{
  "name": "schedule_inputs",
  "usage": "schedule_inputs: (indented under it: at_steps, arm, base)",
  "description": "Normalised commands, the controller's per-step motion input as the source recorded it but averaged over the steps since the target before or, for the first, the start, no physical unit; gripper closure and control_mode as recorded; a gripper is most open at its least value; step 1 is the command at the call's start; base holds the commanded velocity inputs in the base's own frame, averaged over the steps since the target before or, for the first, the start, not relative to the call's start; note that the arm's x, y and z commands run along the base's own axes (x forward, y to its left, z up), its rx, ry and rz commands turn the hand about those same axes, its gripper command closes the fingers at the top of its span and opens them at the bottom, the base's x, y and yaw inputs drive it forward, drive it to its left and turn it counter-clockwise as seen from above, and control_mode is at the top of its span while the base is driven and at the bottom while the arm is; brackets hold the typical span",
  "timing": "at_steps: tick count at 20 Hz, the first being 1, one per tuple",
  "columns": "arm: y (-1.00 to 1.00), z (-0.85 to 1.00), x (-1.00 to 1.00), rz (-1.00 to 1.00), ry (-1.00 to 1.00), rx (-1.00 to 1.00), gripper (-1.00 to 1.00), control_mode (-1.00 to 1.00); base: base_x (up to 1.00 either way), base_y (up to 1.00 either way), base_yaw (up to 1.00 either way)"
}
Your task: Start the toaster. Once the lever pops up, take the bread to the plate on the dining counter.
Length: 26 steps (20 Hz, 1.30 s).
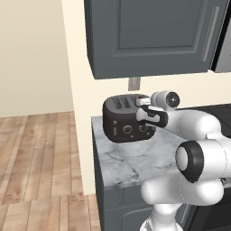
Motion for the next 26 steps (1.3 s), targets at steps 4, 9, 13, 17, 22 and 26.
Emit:
schedule_inputs:
  at_steps: [4,9,13,17,22,26]
  arm:
    - [0.00,0.00,0.00,0.00,0.00,0.00,-1.00,-1.00]
    - [0.00,0.00,0.00,0.00,0.00,0.00,-1.00,-1.00]
    - [0.00,0.00,0.00,0.00,0.00,0.00,-1.00,-1.00]
    - [0.00,0.00,0.00,0.00,0.00,0.00,-1.00,-1.00]
    - [0.00,0.00,0.00,0.00,0.00,0.00,-1.00,-1.00]
    - [0.00,0.00,0.00,0.00,0.00,0.00,-1.00,-1.00]
  base:
    - [0.00,0.00,0.00]
    - [0.00,0.00,0.00]
    - [0.00,0.00,0.00]
    - [0.00,0.00,0.00]
    - [0.00,0.00,0.00]
    - [0.00,0.00,0.00]
